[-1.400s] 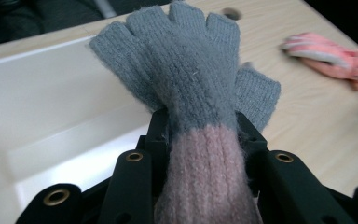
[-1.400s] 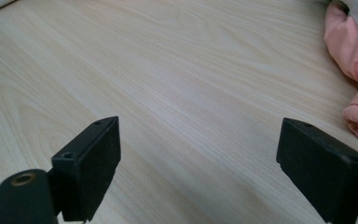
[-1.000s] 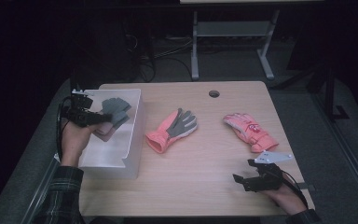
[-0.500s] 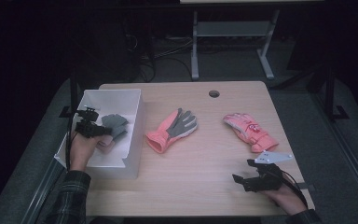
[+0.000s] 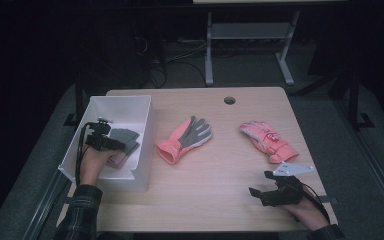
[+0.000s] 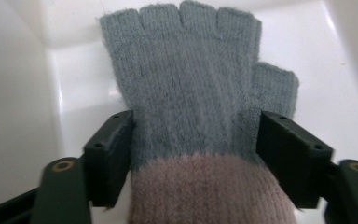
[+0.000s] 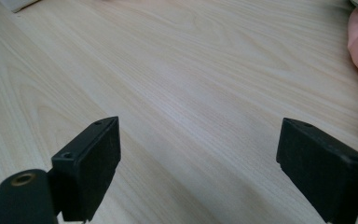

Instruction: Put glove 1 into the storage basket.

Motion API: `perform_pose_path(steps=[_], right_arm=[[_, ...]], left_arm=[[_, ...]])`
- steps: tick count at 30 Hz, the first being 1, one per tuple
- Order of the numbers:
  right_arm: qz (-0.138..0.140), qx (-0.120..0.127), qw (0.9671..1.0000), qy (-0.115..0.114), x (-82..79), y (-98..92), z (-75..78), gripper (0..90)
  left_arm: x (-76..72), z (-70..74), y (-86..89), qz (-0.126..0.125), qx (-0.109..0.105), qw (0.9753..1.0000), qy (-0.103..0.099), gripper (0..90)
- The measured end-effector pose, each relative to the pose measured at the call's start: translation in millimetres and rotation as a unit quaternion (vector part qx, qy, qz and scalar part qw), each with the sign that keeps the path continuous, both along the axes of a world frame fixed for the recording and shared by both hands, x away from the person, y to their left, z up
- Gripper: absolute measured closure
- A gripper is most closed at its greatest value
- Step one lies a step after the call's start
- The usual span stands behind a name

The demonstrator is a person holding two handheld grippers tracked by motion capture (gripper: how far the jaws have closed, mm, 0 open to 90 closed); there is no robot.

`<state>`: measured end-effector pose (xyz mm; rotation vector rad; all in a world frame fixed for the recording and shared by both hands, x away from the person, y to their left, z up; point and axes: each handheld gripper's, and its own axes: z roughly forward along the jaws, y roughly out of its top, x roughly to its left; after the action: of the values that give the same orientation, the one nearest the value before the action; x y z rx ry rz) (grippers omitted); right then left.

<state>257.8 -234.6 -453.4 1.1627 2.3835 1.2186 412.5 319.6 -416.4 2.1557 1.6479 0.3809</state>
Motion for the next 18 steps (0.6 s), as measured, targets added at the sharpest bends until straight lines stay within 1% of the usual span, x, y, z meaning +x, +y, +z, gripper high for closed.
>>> perform_pose_path(steps=[1, 3, 6, 8, 9, 11, 13, 14, 18], right_arm=[[0.001, 0.0, 1.0, -0.001, 0.1, 0.2, 0.1, 13.3], [0.002, 0.001, 1.0, 0.0, 0.4, 0.5, 0.1, 13.3], [0.0, 0.001, 1.0, -0.001, 0.3, 0.6, 0.1, 13.3], [0.001, 0.0, 1.0, -0.002, -0.1, 0.4, 0.5, 13.3], [0.001, 0.0, 1.0, -0.002, -0.1, 0.4, 0.6, 13.3], [0.002, 0.0, 1.0, -0.003, 0.4, 0.3, 0.5, 13.3], [0.003, -0.001, 1.0, -0.003, 0.7, 0.4, 0.4, 13.3], [0.003, -0.001, 1.0, -0.003, 0.9, 0.4, 0.3, 13.3], [0.003, -0.001, 1.0, -0.003, 0.8, 0.4, 0.1, 13.3]], left_arm=[[-0.6, 3.3, -0.1, -0.004, 0.0, 1.0, -0.003, 22.9], [-1.6, 10.6, -0.6, 0.001, -0.004, 0.9999, -0.011, 19.7], [-2.1, 21.5, -1.2, -0.001, -0.012, 0.9997, -0.022, 18.4], [-2.3, 29.1, -2.0, -0.006, -0.013, 0.9995, -0.029, 17.8], [-2.4, 33.3, -1.7, -0.012, -0.013, 0.9992, -0.035, 17.8], [-4.4, 42.8, -2.8, -0.013, -0.03, 0.9984, -0.046, 17.8], [-6.3, 53.0, -4.7, -0.02, -0.033, 0.9976, -0.057, 17.8], [-7.5, 57.9, -6.3, -0.023, -0.037, 0.9968, -0.066, 17.8], [-10.7, 75.6, -16.4, -0.053, -0.052, 0.9936, -0.086, 17.8]])
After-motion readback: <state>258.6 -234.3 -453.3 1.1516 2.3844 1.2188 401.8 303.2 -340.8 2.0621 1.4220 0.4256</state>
